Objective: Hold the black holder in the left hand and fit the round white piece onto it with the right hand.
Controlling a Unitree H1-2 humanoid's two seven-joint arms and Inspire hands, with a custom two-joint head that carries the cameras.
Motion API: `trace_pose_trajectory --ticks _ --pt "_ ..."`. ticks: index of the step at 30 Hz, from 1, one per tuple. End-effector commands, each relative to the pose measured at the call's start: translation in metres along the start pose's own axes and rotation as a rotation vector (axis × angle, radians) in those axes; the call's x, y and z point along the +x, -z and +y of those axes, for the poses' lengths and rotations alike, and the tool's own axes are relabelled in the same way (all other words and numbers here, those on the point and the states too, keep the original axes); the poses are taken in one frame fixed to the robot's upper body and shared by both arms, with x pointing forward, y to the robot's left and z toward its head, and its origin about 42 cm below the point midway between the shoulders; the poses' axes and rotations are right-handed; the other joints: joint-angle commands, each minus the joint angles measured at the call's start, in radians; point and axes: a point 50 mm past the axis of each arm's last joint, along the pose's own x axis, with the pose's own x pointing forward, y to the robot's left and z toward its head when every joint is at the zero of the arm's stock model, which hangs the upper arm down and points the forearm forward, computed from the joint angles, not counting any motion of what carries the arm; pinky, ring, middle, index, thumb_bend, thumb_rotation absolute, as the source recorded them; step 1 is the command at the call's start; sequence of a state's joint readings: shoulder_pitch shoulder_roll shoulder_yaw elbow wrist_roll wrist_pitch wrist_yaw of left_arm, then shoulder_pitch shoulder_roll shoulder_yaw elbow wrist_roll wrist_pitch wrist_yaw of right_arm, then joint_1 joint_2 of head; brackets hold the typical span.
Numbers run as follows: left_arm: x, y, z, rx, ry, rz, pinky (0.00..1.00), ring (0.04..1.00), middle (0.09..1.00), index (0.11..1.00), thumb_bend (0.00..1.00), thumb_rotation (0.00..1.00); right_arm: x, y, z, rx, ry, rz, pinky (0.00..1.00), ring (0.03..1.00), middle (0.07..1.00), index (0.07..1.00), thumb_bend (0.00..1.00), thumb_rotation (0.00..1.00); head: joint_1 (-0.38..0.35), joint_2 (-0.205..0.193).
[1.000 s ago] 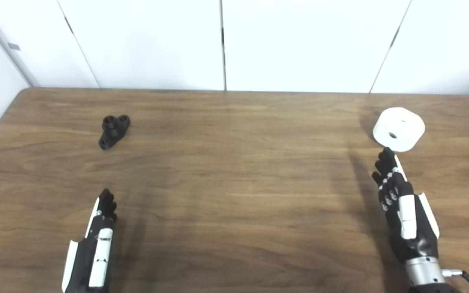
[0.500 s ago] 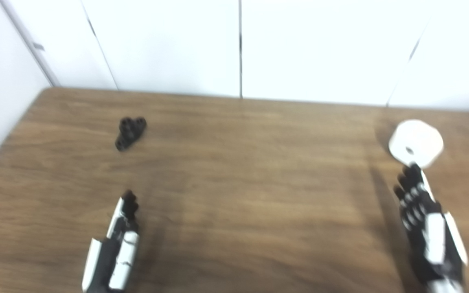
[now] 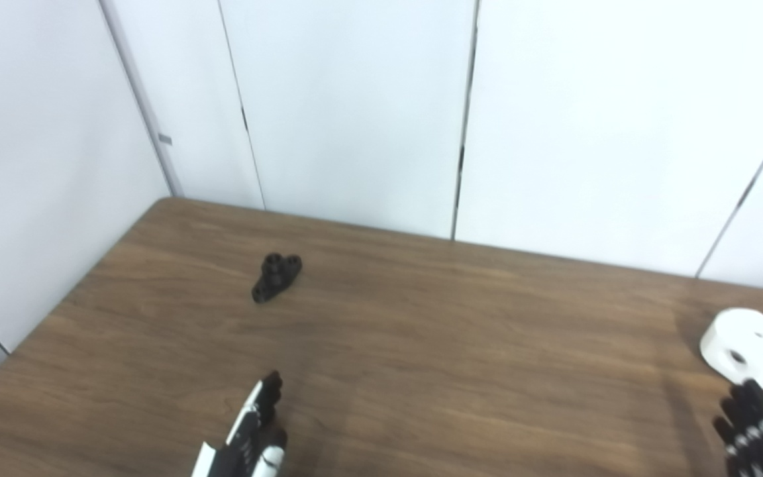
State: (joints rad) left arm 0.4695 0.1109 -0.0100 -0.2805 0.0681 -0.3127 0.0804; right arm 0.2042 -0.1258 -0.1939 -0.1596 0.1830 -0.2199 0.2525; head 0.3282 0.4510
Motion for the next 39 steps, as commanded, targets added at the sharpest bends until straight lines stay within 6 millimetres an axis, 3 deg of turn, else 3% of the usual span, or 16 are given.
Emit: trace_pose_trajectory --ticks 1,8,14,22,26,28,31,35,39 --pt "-0.001 0.002 -0.025 -0.068 -0.009 0.009 0.99 0.967 0.963 0.958 0.40 0.70 -0.044 0.026 -0.014 -0.020 0.007 0.126 1.00 1.000 1.000 1.000 0.59 1.00 0.002 -0.002" --pt "-0.002 0.004 -0.029 -0.076 -0.019 0.020 0.94 0.952 0.956 0.947 0.42 0.66 -0.043 0.031 -0.015 0.006 0.050 0.119 1.00 1.000 1.000 1.000 0.53 1.00 0.010 -0.019" --pt "-0.003 0.002 -0.029 -0.099 -0.035 0.026 0.99 0.955 0.960 0.950 0.42 0.66 -0.043 0.029 -0.016 0.010 0.053 0.118 1.00 1.000 1.000 1.000 0.51 1.00 0.010 -0.006" --pt "-0.001 -0.010 -0.025 -0.110 -0.066 0.020 0.92 0.923 0.926 0.915 0.45 0.45 -0.045 0.025 -0.015 0.017 0.065 0.134 1.00 1.000 0.996 0.997 0.53 1.00 0.016 0.006" --pt "0.011 -0.026 -0.015 0.024 -0.081 -0.025 0.85 0.898 0.912 0.901 0.46 0.33 -0.046 0.023 -0.013 0.022 0.064 0.132 1.00 1.000 0.988 0.990 0.53 1.00 0.008 0.004" --pt "0.017 -0.032 -0.012 0.057 -0.099 -0.026 0.83 0.884 0.902 0.885 0.56 0.24 -0.046 0.024 -0.014 0.027 0.066 0.135 1.00 1.000 0.980 0.981 0.52 1.00 0.006 0.004" --pt "0.028 -0.043 -0.008 0.124 -0.119 -0.019 0.83 0.879 0.893 0.880 0.66 0.18 -0.046 0.024 -0.013 0.032 0.070 0.136 1.00 1.000 0.972 0.971 0.53 1.00 0.004 0.004" --pt "0.045 -0.061 -0.002 0.254 -0.164 0.006 0.82 0.873 0.872 0.862 0.79 0.18 -0.046 0.023 -0.013 0.037 0.074 0.138 1.00 1.000 0.976 0.974 0.57 1.00 0.001 0.008" --pt "0.057 -0.074 0.004 0.383 -0.190 0.025 0.87 0.884 0.875 0.856 0.79 0.23 -0.045 0.023 -0.011 0.038 0.073 0.133 1.00 1.000 0.976 0.973 0.55 1.00 -0.002 0.010"
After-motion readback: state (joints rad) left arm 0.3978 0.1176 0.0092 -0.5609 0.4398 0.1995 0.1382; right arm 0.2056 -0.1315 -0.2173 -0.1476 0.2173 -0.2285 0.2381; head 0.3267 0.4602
